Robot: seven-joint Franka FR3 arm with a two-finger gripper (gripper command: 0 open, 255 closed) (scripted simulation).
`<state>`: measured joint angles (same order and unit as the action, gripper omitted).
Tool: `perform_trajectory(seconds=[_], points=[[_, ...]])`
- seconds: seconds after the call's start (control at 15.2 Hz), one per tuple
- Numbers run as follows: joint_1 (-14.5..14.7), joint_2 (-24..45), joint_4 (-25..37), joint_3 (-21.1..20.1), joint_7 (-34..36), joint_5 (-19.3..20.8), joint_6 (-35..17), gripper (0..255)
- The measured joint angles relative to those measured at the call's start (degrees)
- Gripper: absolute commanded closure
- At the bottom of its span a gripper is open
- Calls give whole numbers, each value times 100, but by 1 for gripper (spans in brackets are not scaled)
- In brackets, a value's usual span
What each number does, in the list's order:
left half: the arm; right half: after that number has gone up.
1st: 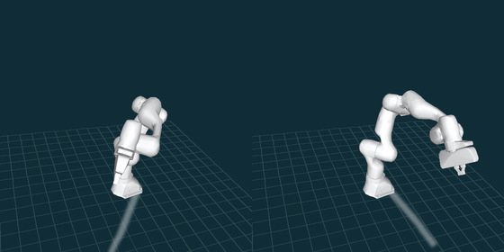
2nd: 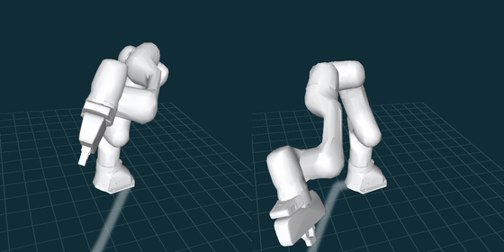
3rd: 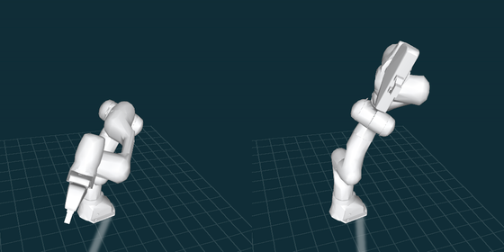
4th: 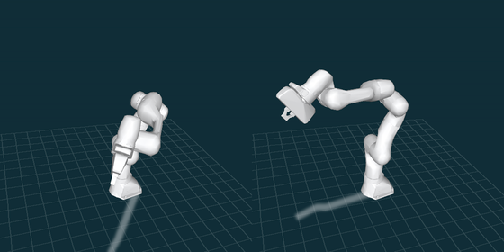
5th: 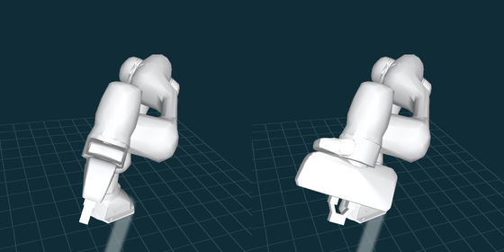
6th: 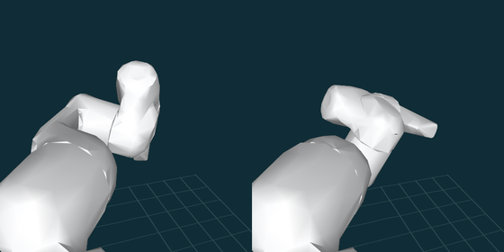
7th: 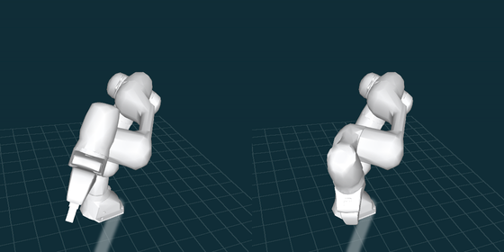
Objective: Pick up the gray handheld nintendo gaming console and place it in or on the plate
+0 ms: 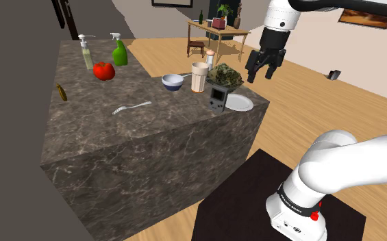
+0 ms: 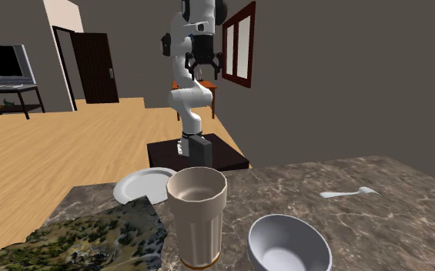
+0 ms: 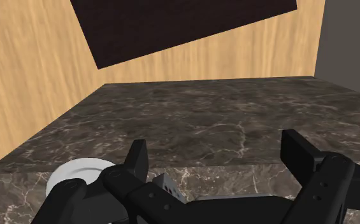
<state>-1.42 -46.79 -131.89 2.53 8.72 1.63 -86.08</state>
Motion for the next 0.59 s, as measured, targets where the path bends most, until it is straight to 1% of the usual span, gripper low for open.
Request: perform_trajectory(seconds=[0.07,0.2,0.59], points=[[0,0,0,0,0,0,0,0],[-17,160,-29,72,-61,40,-183,0],[-80,1110,39,413,-355,170,-1044,0]])
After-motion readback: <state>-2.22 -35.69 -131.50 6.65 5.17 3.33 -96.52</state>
